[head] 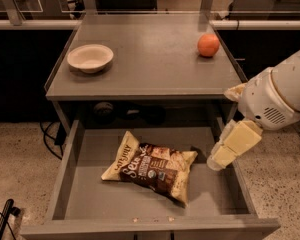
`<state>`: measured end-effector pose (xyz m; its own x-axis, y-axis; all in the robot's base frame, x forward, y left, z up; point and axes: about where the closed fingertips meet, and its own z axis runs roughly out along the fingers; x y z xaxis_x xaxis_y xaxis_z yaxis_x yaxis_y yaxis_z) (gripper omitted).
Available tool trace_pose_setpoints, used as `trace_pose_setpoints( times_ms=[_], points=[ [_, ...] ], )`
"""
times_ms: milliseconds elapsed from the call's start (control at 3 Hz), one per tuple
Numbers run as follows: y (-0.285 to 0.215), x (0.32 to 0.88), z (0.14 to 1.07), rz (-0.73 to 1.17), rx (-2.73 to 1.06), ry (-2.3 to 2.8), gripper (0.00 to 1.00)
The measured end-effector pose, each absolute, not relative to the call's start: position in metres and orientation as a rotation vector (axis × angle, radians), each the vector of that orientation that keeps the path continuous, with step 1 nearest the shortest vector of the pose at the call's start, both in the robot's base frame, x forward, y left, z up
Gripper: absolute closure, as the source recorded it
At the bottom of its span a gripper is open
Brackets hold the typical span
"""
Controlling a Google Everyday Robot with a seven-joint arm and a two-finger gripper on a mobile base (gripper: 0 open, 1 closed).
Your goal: Pick brown chip bag from top drawer and place on counter
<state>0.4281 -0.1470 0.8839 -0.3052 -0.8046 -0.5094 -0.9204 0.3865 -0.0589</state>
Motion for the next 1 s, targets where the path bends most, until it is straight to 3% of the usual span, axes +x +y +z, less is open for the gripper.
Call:
trace_pose_setpoints(
  times_ms=[1000],
  points=[
    [-0.14,0.411,0.733,0.572,-1.243,2.377,0.0]
  ],
)
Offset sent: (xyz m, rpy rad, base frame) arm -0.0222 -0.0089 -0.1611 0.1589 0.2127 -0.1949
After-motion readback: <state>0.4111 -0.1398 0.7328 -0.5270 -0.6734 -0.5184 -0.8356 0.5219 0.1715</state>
